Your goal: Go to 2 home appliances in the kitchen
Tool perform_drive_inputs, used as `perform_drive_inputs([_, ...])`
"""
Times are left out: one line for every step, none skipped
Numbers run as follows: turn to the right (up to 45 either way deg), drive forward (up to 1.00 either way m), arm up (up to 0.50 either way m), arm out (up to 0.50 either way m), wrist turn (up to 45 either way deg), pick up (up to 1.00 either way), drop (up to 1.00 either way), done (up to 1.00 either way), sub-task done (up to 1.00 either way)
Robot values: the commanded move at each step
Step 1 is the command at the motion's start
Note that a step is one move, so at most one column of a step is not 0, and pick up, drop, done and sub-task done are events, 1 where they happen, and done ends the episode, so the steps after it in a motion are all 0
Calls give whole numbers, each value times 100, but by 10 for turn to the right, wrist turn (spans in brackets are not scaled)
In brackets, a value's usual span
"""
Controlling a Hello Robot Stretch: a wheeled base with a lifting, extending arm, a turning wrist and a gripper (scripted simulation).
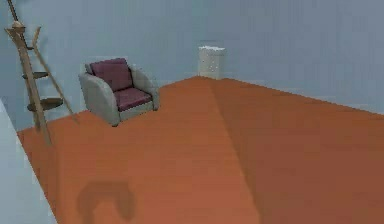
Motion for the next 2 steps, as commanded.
perform_drive_inputs([450,0,0,0,0,0,0,0,0])
perform_drive_inputs([0,100,0,0,0,0,0,0,0])
